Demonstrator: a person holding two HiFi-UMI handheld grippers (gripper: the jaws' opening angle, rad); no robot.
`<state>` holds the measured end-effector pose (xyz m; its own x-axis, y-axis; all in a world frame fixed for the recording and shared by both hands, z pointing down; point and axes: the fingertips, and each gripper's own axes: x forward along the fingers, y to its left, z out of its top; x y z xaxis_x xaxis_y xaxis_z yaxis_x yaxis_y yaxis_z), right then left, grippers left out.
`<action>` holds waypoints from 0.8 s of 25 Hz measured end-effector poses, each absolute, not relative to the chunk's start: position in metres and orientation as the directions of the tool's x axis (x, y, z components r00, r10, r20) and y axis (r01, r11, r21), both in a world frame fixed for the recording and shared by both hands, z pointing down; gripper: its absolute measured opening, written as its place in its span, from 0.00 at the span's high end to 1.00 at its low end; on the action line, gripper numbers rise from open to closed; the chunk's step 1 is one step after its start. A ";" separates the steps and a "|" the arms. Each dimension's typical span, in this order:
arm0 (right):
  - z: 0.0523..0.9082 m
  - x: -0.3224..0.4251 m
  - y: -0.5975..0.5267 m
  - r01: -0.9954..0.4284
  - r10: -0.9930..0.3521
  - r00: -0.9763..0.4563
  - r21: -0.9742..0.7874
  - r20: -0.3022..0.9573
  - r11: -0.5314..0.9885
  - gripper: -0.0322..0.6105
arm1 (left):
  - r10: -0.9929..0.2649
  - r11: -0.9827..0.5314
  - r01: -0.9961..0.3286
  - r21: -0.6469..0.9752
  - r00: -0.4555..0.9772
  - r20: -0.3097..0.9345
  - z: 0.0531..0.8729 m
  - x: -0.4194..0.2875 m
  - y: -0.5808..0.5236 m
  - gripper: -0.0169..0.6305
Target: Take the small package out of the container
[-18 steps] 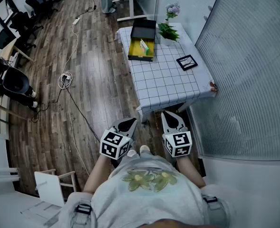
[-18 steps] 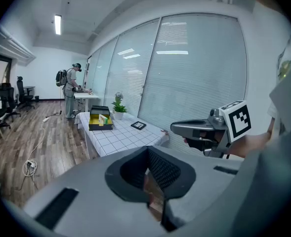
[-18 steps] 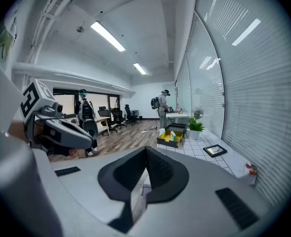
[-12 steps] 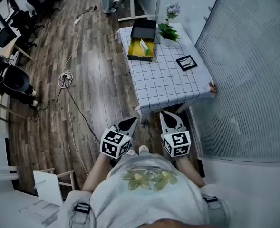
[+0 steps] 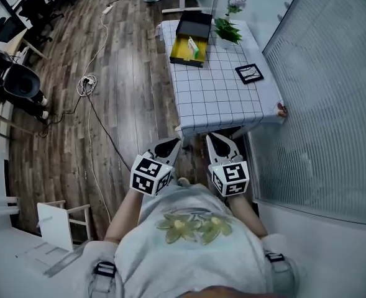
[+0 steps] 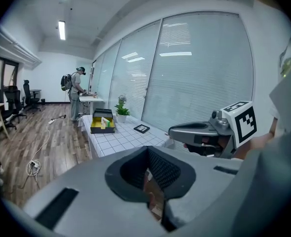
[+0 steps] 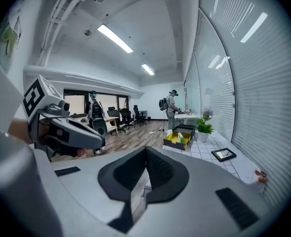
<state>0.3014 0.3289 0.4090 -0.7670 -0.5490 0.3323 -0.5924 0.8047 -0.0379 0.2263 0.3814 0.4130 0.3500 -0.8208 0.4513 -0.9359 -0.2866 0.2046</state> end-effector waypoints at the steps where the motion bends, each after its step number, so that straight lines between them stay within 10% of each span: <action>1: 0.408 0.300 0.325 -0.589 -0.548 -0.770 -0.035 0.327 0.807 0.94 | -0.818 -0.296 -0.935 0.198 0.355 0.453 0.413 0.227 0.378 0.96; 20: 0.395 0.220 0.217 -0.614 -0.581 -0.757 -0.020 0.298 0.789 0.94 | -0.773 -0.370 -0.902 0.222 0.431 0.465 0.424 0.156 0.266 0.96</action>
<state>0.2198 0.2172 0.3947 -0.7572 -0.5812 0.2979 -0.6138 0.7892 -0.0202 0.1562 0.2661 0.4242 0.4310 -0.7733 0.4651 -0.9024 -0.3697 0.2215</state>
